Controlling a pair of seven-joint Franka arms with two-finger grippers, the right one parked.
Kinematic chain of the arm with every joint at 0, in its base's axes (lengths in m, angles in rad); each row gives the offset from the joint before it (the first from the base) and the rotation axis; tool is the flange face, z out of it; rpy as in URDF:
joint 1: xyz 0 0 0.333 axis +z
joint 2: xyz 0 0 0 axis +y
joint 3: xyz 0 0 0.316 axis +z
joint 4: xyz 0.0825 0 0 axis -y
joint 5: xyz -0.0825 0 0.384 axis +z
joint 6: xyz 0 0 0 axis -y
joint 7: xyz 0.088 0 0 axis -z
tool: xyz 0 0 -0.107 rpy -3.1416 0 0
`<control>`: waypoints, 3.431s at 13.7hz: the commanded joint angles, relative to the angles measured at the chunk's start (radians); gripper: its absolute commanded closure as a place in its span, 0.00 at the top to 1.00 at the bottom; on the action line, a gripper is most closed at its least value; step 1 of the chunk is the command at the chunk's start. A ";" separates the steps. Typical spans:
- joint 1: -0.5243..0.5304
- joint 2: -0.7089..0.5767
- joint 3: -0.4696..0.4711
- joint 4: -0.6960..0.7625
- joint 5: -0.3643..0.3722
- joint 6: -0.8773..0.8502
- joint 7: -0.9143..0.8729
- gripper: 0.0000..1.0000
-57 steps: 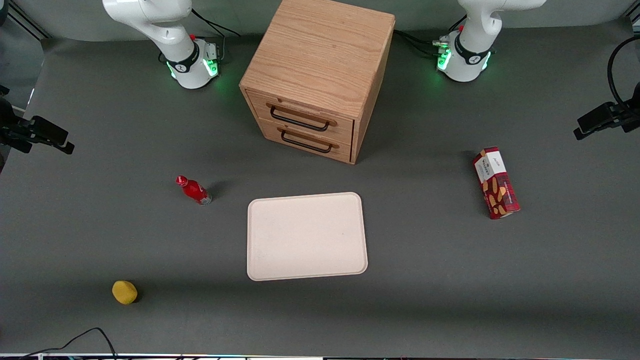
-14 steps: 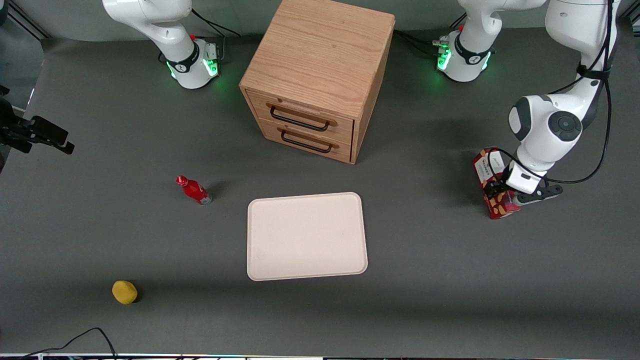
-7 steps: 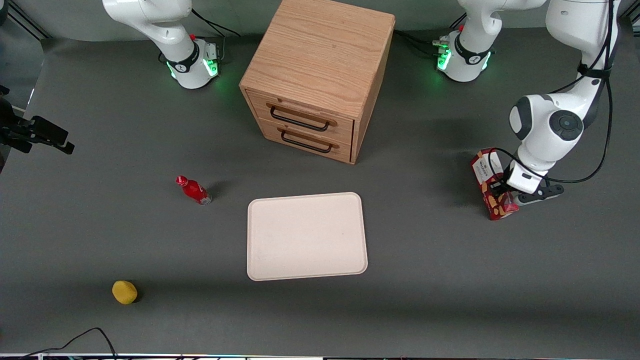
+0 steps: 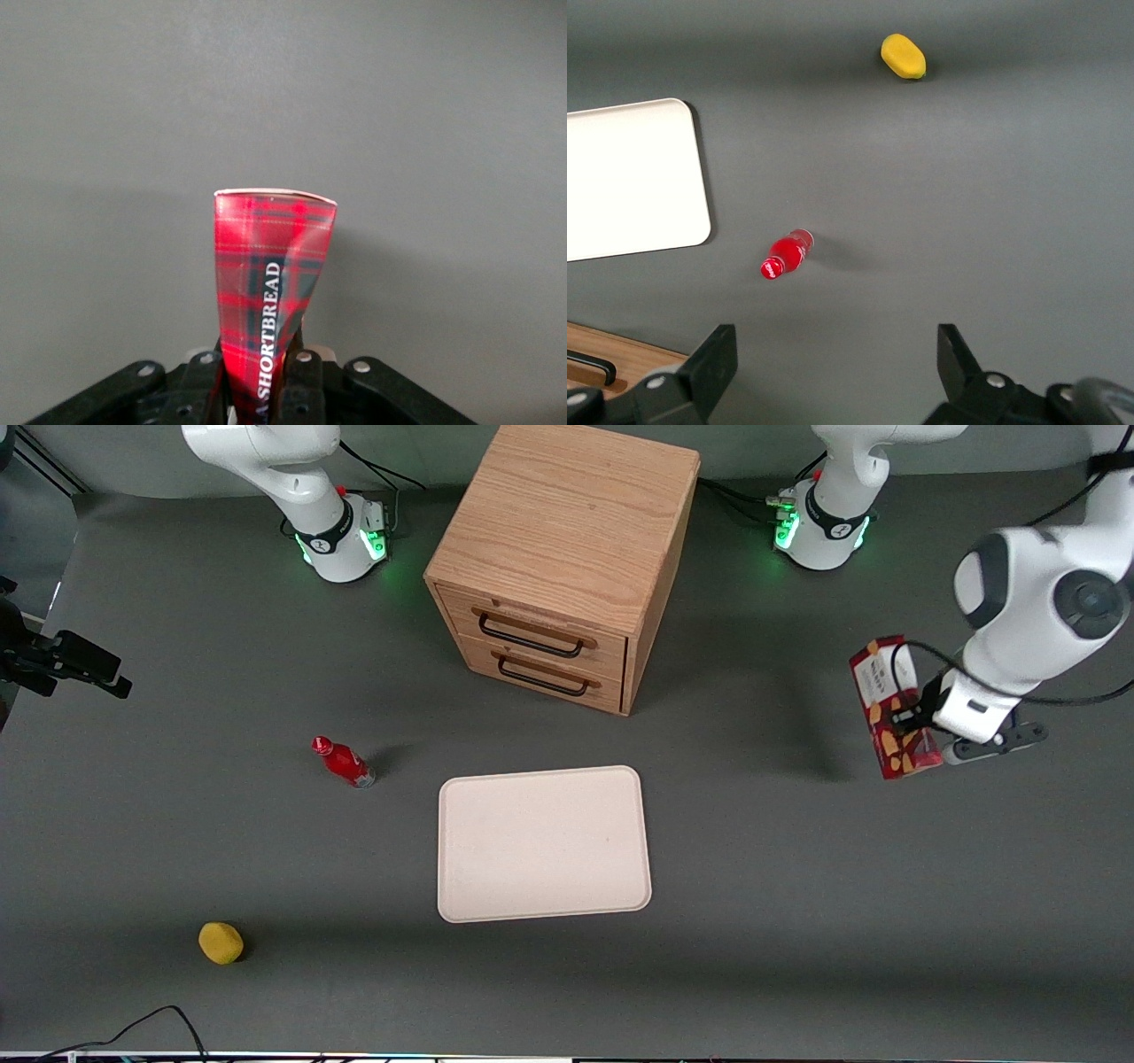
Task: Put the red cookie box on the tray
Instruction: 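Lift the red cookie box upright with the left gripper, then carry the held box over the cream tray and lower it, then set the box down on the tray and open the left gripper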
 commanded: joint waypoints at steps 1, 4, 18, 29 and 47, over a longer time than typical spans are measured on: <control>-0.007 -0.008 -0.026 0.248 0.007 -0.310 -0.023 0.10; -0.009 0.001 -0.089 0.412 0.005 -0.477 -0.077 0.10; -0.191 0.556 -0.445 0.868 0.083 -0.200 -0.836 0.11; -0.325 0.923 -0.441 0.997 0.487 0.060 -1.098 0.11; -0.366 1.036 -0.442 0.994 0.654 0.140 -1.174 0.79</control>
